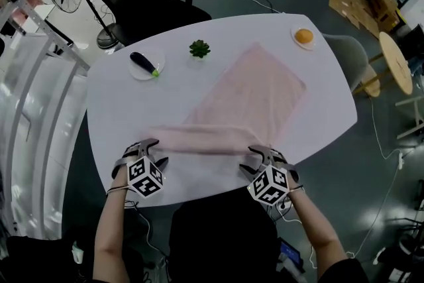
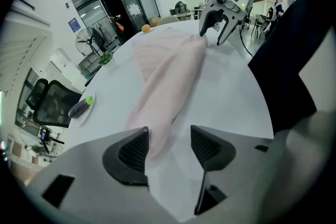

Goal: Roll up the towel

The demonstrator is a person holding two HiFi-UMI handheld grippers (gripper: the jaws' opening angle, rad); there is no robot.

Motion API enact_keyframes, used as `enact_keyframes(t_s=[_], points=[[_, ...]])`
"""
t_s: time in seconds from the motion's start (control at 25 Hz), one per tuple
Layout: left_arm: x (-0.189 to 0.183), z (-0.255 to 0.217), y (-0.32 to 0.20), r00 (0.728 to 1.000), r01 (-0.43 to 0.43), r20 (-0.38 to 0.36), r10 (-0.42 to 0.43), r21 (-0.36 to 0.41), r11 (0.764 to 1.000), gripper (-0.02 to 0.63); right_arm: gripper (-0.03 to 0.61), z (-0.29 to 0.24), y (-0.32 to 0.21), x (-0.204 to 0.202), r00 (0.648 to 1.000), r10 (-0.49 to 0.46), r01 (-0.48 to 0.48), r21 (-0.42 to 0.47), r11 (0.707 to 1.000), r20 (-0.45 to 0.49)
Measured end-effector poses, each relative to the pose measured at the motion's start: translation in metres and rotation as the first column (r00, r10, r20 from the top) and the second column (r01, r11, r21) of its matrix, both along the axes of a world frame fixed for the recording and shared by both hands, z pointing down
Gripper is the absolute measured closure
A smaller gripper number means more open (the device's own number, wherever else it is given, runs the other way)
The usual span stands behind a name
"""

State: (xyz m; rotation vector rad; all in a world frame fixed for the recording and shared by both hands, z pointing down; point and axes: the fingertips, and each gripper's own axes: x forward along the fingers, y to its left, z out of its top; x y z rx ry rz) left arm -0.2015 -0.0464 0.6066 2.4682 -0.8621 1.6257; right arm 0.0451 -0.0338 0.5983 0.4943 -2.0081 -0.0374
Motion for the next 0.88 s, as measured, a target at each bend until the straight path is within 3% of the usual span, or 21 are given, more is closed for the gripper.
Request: enact_keyframes(t_s=[0.16, 0.36, 0.64, 0.88], points=[[-0.003, 0.003, -0.010, 1.000, 0.015, 0.025, -0.015, 0.018, 1.000, 0.397, 0.328, 0.010, -0.011, 0.001, 1.000, 0.017, -0.017, -0.021, 1.000, -0.001], [-0.011, 0.009, -0.018, 0.992, -0.023, 0.126, 0.014, 0.071, 0.997, 0.499, 0.388, 0.019, -0.020, 0.009, 0.998, -0.004, 0.005, 0.011, 1.000, -0.064], [-0.016, 0.003, -0.026, 0.988, -0.046, 0.152, 0.035, 0.072, 0.996, 0.555, 0.543, 0.017, -0.024, 0.016, 0.992, -0.024, 0.031, 0.055, 0.998, -0.127], [-0.019, -0.013, -0.034, 0.985, -0.071, 0.163, 0.054, 0.102, 0.992, 0.569, 0.549, -0.004, -0.031, 0.017, 0.992, -0.022, 0.032, 0.076, 0.997, -0.124]])
